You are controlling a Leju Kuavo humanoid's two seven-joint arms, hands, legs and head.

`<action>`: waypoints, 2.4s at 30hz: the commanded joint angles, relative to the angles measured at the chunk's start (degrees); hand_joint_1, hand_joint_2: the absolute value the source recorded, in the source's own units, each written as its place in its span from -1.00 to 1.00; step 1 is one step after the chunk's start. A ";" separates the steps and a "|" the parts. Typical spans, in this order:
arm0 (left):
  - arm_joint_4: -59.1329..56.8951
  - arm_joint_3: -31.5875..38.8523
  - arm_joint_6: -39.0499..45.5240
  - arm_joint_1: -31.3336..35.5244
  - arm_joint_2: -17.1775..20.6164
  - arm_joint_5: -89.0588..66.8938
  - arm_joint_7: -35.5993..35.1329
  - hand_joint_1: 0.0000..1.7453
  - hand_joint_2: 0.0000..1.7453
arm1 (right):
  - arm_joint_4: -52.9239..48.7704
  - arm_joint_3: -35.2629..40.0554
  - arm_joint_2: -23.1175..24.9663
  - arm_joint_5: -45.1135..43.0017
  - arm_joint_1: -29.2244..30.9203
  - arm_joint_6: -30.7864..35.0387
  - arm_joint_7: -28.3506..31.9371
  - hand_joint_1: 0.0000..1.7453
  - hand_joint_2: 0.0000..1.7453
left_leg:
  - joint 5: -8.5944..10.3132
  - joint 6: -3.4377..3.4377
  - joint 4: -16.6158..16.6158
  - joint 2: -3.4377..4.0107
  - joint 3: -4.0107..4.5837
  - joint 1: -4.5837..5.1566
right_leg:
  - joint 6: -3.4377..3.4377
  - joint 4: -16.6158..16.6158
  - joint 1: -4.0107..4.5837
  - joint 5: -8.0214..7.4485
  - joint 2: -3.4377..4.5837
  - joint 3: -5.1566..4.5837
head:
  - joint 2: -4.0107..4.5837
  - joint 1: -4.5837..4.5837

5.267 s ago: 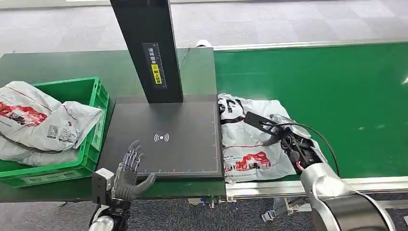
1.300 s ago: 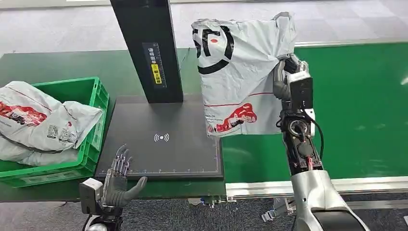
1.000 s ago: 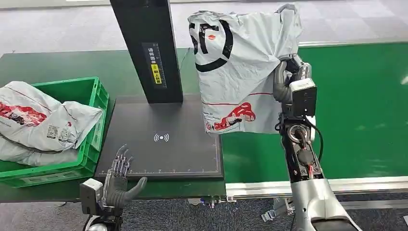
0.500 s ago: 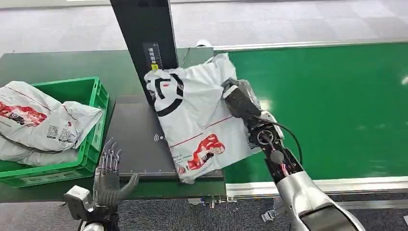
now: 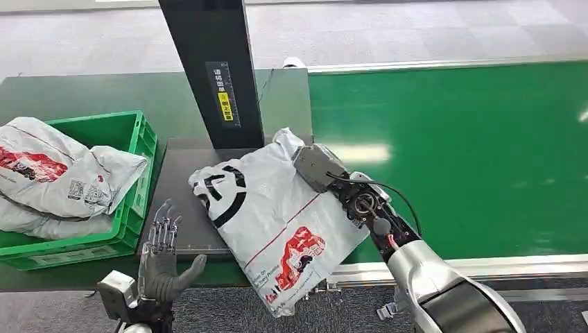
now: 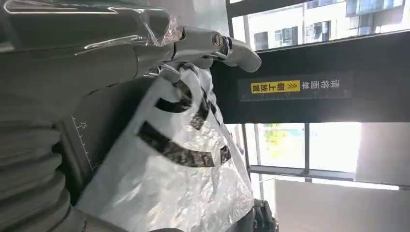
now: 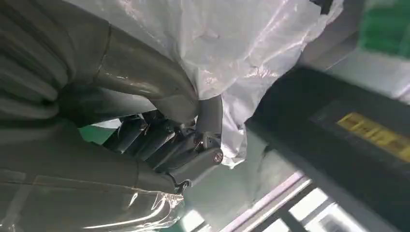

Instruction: Moved the parcel from conveyor to table for the left to box.

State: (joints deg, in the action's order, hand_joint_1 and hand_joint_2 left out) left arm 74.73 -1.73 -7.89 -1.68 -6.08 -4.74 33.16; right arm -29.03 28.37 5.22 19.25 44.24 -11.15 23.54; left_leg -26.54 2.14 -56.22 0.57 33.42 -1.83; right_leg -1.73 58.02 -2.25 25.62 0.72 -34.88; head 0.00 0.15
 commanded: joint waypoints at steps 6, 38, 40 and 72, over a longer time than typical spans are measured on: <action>-2.45 -1.17 -0.09 1.24 -0.13 -0.19 -0.32 -1.00 1.00 | 2.73 -1.38 1.01 -1.88 1.54 1.48 3.14 1.00 1.00 | -0.02 -0.16 0.07 -0.08 -0.16 0.01 | 0.18 -0.08 0.04 0.04 -0.13 0.19 | 0.00 -0.02; -7.71 -6.50 -1.05 6.63 1.02 0.26 -0.75 -1.00 1.00 | 10.97 -0.93 5.17 -2.09 5.60 10.07 -0.46 1.00 1.00 | -0.03 -0.17 0.04 -0.02 -0.17 0.02 | 0.21 -0.03 0.04 0.03 -0.07 0.17 | 0.00 -0.02; -8.29 -6.69 -1.08 6.90 1.11 0.70 -0.53 -1.00 1.00 | 11.36 0.29 5.84 -1.18 5.74 8.87 -1.31 1.00 1.00 | -0.02 -0.18 0.07 -0.04 -0.19 0.04 | 0.21 -0.05 0.02 0.03 -0.10 0.19 | 0.00 0.00; -17.60 -20.24 3.56 12.99 5.45 -21.42 -12.69 -1.00 1.00 | 7.24 -3.73 4.22 -5.58 5.61 12.47 7.99 -1.00 1.00 | 0.01 -0.15 0.03 -0.13 -0.10 0.02 | 0.17 -0.03 0.03 0.03 -0.18 0.13 | 0.00 0.00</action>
State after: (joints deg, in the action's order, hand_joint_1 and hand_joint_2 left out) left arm 65.35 -13.73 -3.39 7.16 -3.52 -19.70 23.76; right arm -21.44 28.94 10.82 15.67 47.79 0.00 29.36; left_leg -26.53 2.14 -56.23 0.61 33.40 -1.82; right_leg -1.74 58.02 -2.26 25.61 0.73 -34.88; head 0.00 0.15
